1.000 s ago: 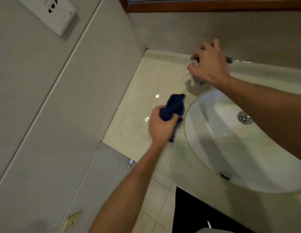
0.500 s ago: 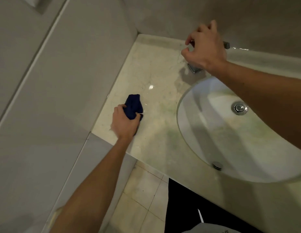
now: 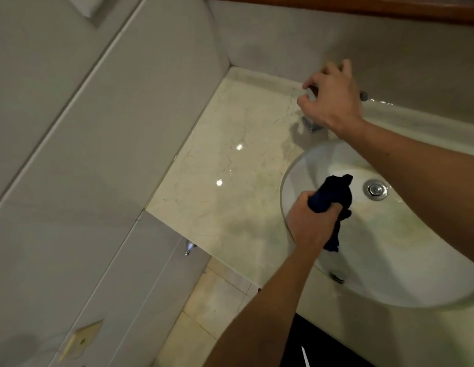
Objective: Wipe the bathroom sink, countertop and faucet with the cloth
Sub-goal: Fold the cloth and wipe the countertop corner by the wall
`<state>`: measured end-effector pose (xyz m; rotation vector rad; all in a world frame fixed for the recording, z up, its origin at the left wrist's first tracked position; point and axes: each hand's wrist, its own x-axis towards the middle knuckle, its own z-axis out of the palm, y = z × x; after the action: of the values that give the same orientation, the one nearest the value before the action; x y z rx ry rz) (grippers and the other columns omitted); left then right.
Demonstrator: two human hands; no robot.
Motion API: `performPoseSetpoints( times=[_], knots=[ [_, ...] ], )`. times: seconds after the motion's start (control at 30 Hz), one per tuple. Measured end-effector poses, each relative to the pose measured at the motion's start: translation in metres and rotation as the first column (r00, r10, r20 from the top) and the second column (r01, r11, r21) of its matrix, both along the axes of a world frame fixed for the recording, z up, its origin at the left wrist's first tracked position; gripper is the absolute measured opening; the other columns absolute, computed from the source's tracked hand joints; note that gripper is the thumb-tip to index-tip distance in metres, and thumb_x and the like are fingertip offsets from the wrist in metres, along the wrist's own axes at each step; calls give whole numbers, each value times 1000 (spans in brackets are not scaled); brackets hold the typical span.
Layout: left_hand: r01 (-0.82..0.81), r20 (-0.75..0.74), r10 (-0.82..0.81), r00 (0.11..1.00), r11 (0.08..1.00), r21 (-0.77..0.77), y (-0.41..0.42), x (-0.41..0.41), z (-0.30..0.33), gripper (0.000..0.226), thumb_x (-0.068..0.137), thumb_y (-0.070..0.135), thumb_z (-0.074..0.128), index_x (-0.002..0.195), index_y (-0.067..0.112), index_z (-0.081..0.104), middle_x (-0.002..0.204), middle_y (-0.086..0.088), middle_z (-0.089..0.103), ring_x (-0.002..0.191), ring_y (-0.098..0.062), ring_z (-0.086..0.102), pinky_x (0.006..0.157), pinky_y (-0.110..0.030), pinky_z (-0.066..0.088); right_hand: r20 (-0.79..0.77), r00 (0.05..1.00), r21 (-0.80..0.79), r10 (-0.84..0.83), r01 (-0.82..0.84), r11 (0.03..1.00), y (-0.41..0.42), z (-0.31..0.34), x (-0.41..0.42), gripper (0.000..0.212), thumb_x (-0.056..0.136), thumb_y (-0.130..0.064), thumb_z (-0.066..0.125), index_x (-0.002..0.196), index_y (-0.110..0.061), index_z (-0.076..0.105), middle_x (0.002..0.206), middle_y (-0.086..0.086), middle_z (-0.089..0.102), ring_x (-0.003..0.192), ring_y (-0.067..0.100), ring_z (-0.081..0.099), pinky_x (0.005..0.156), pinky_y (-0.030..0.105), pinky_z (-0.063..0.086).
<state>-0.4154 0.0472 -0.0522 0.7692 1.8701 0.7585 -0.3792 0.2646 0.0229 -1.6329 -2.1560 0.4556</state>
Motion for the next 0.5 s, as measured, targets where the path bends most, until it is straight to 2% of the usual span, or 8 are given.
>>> performPoseSetpoints(
  times=[0.07,0.13,0.27,0.3,0.37,0.4,0.43,0.5],
  knots=[
    [-101,272,117,955,992,-70,3,-13,12,22,81,36,71,97,22,71,83,6,76,82,-14,74,77,-37,62,-5,1000,-4,2,-2,1000,2,-2,1,42,89,-42,54,117,-16,72,120,6,60,127,30,42,98,43,47],
    [-142,494,223,841,970,-196,10,-40,33,14,92,31,66,95,18,69,79,3,75,79,-17,71,77,-35,58,-5,1000,-13,7,-7,1000,4,-3,0,42,90,-44,56,118,-17,72,122,6,60,128,29,42,102,43,47],
    [-271,593,344,728,939,-212,23,-134,71,28,105,32,45,92,16,64,73,0,73,69,-16,70,70,-28,53,-39,999,-10,2,-3,1000,4,-3,0,41,88,-42,55,114,-16,72,118,6,60,127,29,42,99,42,47],
    [-330,493,376,785,926,-182,24,-164,76,31,104,38,47,94,15,66,82,-3,75,74,-16,71,73,-30,54,-46,999,-12,-1,0,1000,4,-2,0,41,88,-41,54,113,-16,73,117,6,60,126,29,42,98,42,48],
    [-410,-17,409,912,910,-65,15,-215,68,35,98,49,55,99,17,70,102,-5,75,88,-18,70,88,-40,57,-48,999,-16,-4,3,1000,3,-1,0,41,87,-40,53,112,-16,74,116,6,61,125,30,42,96,44,49],
    [-449,-261,448,855,892,57,8,-230,65,31,96,46,57,98,17,69,103,-3,74,89,-17,68,92,-45,57,-46,999,-16,-4,3,1000,3,-1,-1,41,87,-40,53,111,-16,74,116,6,61,125,30,42,96,43,49],
    [-449,-395,485,781,874,185,1,-233,62,24,95,39,59,96,18,69,99,0,73,86,-13,66,91,-46,57,-43,999,-14,-4,3,1000,3,-1,0,41,87,-41,53,112,-16,74,116,6,62,125,30,42,96,43,49],
    [-279,-520,428,739,897,342,-4,-210,58,12,94,30,61,93,20,67,91,7,68,77,-4,59,82,-42,58,-36,999,-12,-3,3,1000,4,-2,0,41,89,-42,54,113,-17,74,118,5,62,126,29,42,97,42,48]
  ],
)
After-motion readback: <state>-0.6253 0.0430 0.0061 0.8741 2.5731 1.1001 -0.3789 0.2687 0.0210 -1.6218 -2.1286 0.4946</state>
